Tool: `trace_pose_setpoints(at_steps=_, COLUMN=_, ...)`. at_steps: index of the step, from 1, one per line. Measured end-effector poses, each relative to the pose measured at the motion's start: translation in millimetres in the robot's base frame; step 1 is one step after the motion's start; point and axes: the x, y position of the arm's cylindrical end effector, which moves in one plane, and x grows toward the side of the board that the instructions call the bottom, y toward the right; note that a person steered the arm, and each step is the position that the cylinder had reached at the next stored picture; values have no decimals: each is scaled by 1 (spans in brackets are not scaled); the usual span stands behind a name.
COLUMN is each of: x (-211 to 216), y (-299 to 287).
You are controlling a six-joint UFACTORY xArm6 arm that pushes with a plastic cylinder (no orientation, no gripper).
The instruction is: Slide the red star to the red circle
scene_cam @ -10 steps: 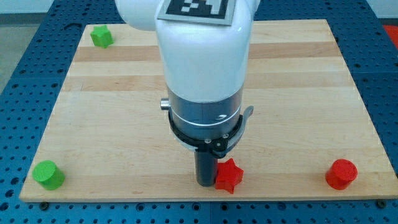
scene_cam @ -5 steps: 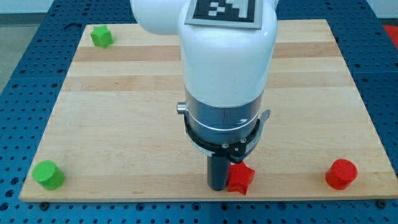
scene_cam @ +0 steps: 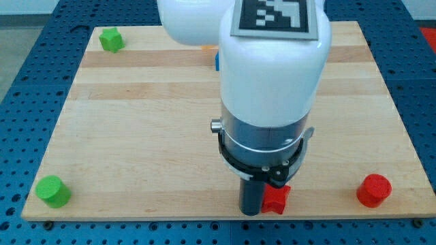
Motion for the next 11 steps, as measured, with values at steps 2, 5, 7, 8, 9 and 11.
trace_pose_setpoints(at_steps=2, x=-4, y=18)
trace_pose_setpoints(at_steps=5, x=-12, y=29)
trace_pose_setpoints(at_steps=7, x=-21, y=45)
trace_pose_setpoints(at_steps=8, x=-21, y=57)
trace_pose_setpoints(at_steps=9, x=-21, y=72)
trace_pose_setpoints(at_steps=11, x=-21, y=99)
